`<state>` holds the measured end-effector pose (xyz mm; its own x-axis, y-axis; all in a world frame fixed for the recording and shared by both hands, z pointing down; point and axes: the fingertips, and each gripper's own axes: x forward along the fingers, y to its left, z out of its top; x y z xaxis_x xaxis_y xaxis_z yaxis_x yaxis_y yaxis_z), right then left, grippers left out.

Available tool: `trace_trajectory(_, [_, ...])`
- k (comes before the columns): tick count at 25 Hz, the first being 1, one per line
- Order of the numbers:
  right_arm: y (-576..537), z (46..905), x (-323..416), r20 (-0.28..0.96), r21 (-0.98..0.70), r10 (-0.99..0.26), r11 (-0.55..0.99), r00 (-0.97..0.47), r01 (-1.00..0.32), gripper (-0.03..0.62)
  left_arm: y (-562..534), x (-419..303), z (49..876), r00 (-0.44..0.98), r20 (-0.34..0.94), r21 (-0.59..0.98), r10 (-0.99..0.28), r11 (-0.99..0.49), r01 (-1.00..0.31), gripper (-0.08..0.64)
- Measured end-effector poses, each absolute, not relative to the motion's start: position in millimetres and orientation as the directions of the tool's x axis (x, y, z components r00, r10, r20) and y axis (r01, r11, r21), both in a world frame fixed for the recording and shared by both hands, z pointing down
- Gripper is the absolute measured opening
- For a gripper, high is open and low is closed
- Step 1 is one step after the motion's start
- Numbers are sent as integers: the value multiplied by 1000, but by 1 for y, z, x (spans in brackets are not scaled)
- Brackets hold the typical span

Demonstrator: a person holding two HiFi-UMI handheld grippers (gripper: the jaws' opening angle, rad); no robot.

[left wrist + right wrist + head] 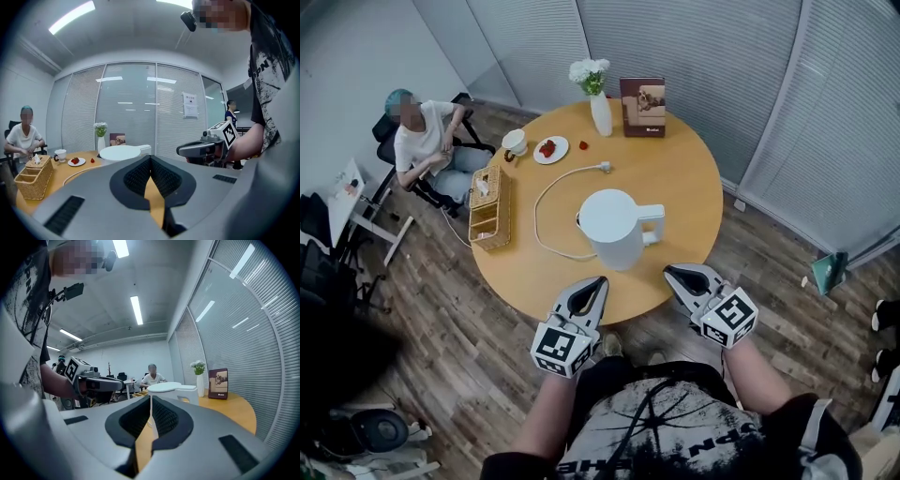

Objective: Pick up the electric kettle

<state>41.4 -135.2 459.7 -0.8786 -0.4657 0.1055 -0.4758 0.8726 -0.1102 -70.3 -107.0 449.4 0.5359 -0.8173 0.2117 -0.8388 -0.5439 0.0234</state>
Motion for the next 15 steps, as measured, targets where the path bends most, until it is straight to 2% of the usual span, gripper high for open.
trace_trajectory(8, [-181,455,31,95,-60,-601,792,-794,-607,21,-145,-93,445,603,204,28,-771,-611,-791,-2])
trace_trajectory(15, [-209,465,17,116,-75,-639,758,-760,-648,21,-168,-113,454,627,226,37,-746,-637,-770,-2])
